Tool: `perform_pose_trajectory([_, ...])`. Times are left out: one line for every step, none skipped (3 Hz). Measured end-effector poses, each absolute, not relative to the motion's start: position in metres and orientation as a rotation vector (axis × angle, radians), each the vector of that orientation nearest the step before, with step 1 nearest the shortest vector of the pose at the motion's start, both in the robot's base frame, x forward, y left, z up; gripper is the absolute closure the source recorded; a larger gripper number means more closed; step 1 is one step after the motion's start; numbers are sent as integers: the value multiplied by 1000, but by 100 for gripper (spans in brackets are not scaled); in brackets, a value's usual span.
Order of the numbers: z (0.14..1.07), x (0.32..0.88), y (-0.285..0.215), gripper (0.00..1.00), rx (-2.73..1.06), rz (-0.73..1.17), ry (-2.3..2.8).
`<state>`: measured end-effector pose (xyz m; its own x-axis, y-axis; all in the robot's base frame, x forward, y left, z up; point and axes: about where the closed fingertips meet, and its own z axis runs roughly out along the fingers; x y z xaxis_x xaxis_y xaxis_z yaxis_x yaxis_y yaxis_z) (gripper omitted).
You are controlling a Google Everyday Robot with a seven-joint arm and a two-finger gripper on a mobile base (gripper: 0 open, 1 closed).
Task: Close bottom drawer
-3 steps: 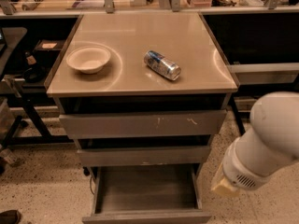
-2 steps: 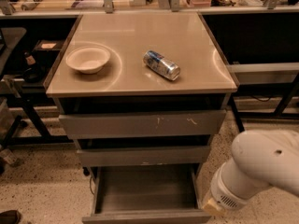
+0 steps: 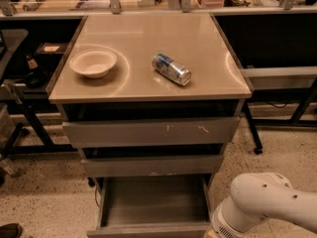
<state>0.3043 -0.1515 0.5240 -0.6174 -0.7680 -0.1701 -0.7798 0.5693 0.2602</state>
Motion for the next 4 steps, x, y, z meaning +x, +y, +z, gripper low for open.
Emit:
perform_pose_trajectory([524, 304, -152, 100, -1357, 484, 2749])
perform_pose_trajectory([510, 299, -152, 100, -1308, 477, 2749])
perform_pose_trajectory([455, 294, -159, 100, -1212, 466, 2810])
perform_pose_trajectory([395, 303, -164, 100, -1073, 478, 2901])
